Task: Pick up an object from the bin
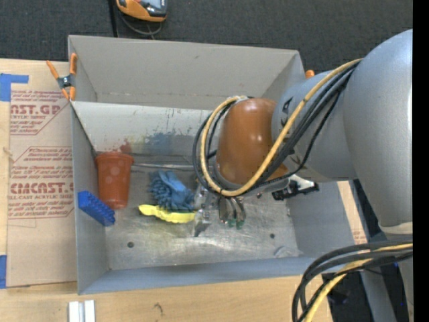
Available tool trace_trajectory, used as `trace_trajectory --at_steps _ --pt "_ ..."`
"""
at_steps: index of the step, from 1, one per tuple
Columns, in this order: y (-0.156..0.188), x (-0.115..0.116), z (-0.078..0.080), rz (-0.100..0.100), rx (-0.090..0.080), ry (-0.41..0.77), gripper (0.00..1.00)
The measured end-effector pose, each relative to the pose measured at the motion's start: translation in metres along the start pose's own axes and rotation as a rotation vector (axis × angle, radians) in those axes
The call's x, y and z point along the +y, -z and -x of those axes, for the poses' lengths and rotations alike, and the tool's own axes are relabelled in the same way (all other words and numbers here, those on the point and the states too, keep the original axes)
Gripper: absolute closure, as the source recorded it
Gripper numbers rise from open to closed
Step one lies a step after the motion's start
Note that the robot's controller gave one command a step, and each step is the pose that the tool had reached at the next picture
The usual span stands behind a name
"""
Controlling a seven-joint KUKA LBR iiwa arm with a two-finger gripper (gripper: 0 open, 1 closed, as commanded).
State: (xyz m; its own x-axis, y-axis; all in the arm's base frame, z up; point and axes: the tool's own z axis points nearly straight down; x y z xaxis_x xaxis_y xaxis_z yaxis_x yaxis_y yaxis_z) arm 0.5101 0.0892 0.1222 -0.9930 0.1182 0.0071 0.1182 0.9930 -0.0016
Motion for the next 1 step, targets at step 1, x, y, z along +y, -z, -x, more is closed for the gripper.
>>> trace_trajectory --at_steps 1 --pt "0.0439 -0.0013 0.0009 0.004 -0.011 0.002 1.0"
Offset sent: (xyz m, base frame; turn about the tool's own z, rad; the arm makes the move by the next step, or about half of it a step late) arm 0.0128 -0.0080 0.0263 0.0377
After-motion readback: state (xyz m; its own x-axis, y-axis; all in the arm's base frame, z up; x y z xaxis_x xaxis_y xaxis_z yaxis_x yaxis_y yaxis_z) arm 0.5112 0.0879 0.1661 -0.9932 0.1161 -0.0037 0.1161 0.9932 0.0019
